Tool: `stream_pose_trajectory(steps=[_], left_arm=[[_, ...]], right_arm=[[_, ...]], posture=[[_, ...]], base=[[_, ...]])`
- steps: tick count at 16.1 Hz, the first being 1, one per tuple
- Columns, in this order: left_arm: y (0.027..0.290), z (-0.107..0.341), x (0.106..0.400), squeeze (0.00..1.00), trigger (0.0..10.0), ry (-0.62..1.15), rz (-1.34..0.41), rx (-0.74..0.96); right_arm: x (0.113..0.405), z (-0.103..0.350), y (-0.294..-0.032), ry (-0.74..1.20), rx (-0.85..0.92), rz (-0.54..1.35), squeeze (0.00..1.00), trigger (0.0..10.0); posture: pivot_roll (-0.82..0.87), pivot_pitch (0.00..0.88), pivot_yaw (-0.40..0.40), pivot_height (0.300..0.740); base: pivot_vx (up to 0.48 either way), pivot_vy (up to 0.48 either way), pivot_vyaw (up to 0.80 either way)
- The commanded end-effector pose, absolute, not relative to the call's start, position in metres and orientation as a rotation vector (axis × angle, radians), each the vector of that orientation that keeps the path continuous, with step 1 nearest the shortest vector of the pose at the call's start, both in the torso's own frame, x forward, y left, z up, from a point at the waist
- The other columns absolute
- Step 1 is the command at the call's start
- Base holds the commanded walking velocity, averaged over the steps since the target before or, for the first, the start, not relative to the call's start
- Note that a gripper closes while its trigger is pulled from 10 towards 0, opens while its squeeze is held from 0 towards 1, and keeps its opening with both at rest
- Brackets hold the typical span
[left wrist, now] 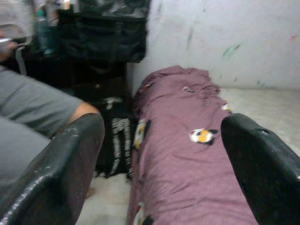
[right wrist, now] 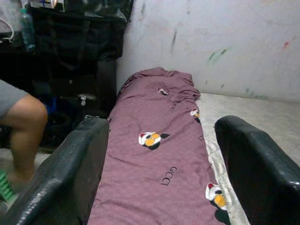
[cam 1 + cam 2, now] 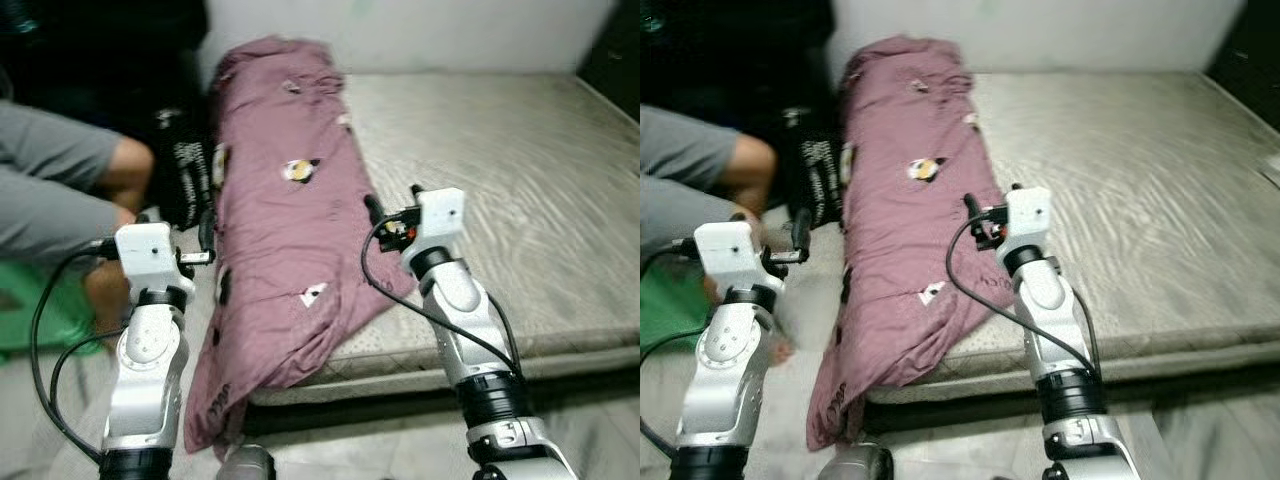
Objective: Clean up the room
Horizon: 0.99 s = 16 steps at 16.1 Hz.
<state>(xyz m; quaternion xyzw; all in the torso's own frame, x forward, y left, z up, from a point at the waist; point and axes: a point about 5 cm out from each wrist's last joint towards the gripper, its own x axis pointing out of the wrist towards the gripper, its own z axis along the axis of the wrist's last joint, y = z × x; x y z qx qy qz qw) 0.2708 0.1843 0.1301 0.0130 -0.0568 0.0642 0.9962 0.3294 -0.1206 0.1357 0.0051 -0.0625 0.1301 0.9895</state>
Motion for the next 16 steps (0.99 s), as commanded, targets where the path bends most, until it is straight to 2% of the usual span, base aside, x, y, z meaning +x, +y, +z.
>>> stream_pose_trajectory(steps=[1,8,10,16], left_arm=[[0.183,0.133,0.27,0.0,10.0,-0.122,0.125,0.038],[0.187,0.111,0.246,0.0,10.0,-0.062,0.118,0.062],[0.195,0.101,0.235,0.0,10.0,-0.034,0.127,0.067],[0.197,0.083,0.236,0.0,10.0,0.042,0.104,0.032]], right_arm=[[0.328,0.135,-0.124,-0.125,0.01,0.238,0.0,10.0],[0.302,0.11,-0.132,-0.049,0.023,0.183,0.0,10.0],[0.294,0.102,-0.139,-0.031,-0.1,0.132,0.0,10.0],[0.289,0.081,-0.14,0.075,-0.097,0.108,0.0,10.0]], posture=[[0.04,0.0,-0.035,0.74],[0.05,0.024,-0.038,0.74],[0.05,0.028,-0.043,0.74],[0.04,0.0,-0.024,0.74]], base=[[0.0,0.0,0.0],[0.0,0.0,0.0],[0.0,0.0,0.0],[0.0,0.0,0.0]])
